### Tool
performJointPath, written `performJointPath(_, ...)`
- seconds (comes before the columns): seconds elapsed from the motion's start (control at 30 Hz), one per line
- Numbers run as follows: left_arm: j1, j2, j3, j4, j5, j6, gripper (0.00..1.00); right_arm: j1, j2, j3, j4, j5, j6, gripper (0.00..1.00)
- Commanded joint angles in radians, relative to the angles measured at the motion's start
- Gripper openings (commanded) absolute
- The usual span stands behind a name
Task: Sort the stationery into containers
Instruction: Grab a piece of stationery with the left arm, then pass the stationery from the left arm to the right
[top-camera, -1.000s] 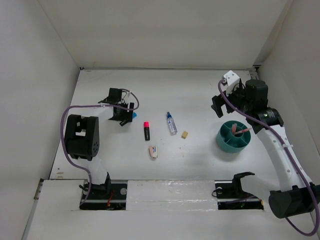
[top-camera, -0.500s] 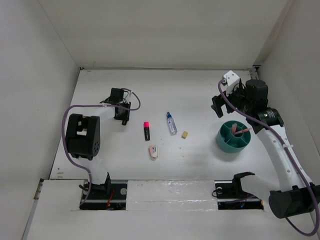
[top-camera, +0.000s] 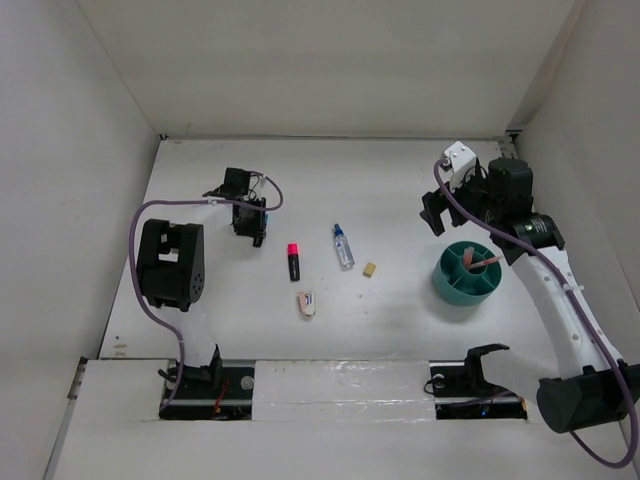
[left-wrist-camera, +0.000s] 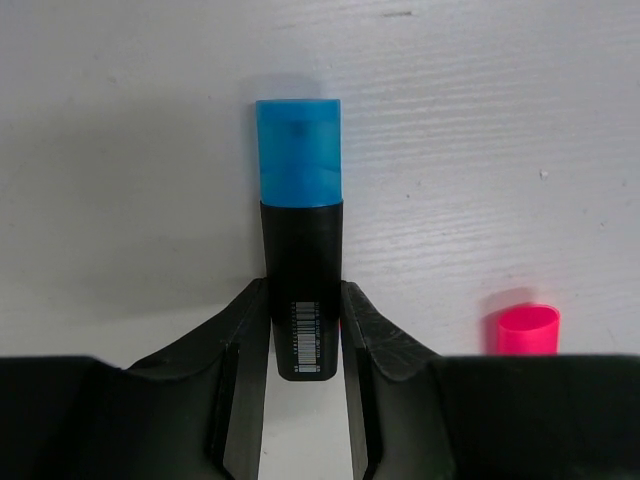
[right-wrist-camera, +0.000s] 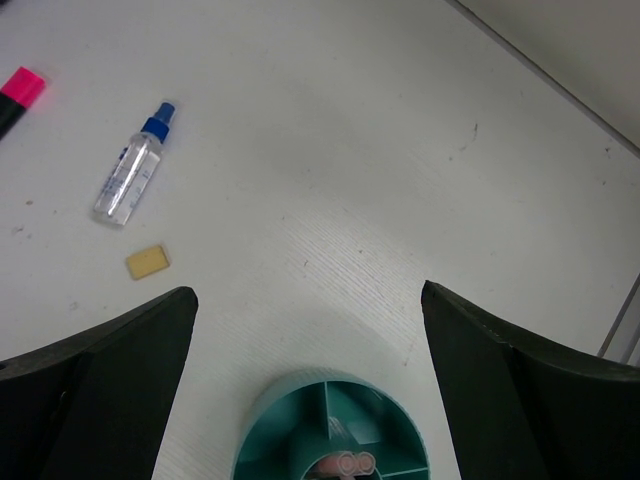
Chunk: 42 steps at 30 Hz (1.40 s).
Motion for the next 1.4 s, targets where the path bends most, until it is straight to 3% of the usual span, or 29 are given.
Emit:
performJointPath(0.0,-0.033,-0.076,0.015,-0.079,0.065,-0.058,0.00,0.005,-0.003,0.004,0.021,-0.032,0.002,1.00)
performJointPath(0.17,-0.201,-0.259,0.006,-0.028,-0.017,-0.089,0.00,0.005,-0.037,0.025,0.001,-0.094,0.041,1.00)
performJointPath(0.23,-0.351,-0.334,0.006,0.003,-0.117,-0.103,0.00,0.005,-0.060,0.052,-0.025,-0.158,0.051,1.00)
performJointPath(0.37,-0.546,-0.406,0.006,0.094,-0.215,-0.162,0.00,0.005,-0.101,0.084,-0.045,-0.244,0.061,1.00)
performJointPath(0.57,-0.824,-0.429,-0.031,0.389,-0.421,-0.137,0.00,-0.037,-0.115,0.203,-0.092,-0.336,0.111,1.00)
performJointPath(0.77,-0.939,-0.389,-0.051,0.656,-0.599,-0.097,0.00,-0.123,0.007,0.337,-0.197,-0.503,0.180,0.98)
performJointPath(0.87,-0.995,-0.371,-0.083,0.830,-0.688,-0.031,0.00,-0.155,0.101,0.369,-0.255,-0.629,0.180,0.92)
performJointPath(1.0,-0.995,-0.305,-0.057,0.891,-0.668,-0.031,0.00,-0.164,0.139,0.378,-0.269,-0.649,0.171,0.85)
performJointPath(1.13,-1.028,-0.276,-0.055,0.997,-0.703,0.018,0.00,-0.164,0.139,0.378,-0.269,-0.662,0.171,0.85)
performJointPath(1.37,-1.028,-0.276,-0.017,0.997,-0.703,0.052,0.00,-0.164,0.168,0.348,-0.290,-0.660,0.171,0.77)
